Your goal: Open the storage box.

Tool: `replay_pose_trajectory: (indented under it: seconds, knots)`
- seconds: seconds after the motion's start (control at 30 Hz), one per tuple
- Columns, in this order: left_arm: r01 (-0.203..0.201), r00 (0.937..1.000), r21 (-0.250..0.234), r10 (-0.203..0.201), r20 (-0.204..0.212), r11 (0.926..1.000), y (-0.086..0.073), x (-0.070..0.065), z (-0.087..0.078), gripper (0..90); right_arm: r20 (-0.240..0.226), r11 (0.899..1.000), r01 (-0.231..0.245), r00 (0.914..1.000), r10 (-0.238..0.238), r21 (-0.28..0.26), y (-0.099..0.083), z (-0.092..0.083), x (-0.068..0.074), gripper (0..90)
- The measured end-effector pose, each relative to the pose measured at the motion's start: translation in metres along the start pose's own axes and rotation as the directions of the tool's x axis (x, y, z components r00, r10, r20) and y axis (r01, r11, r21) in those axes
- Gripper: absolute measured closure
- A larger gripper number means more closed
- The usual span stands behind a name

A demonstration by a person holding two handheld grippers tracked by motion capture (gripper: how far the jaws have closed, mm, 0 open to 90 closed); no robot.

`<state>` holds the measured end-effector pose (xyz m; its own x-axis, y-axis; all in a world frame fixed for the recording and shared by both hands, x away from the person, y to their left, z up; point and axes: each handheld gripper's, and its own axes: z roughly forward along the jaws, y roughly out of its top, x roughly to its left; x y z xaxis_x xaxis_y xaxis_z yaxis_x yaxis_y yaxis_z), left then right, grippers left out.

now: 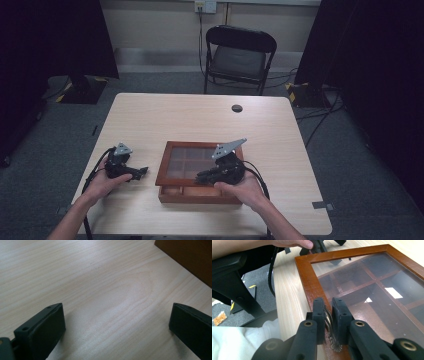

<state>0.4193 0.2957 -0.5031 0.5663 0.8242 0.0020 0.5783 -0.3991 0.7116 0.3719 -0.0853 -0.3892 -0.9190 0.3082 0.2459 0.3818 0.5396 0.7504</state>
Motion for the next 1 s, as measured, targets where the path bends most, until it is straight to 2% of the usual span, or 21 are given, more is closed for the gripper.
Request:
replay_pose_trajectory:
  seconds: [1.0]
  knots:
    - [0.001,1.0000,0.000,-0.001,0.000,1.0000,0.000,0.000,0.000,0.0,0.014,1.000,-0.014,0.9998,0.014,-0.022,0.013,-0.010,-0.002,81.7]
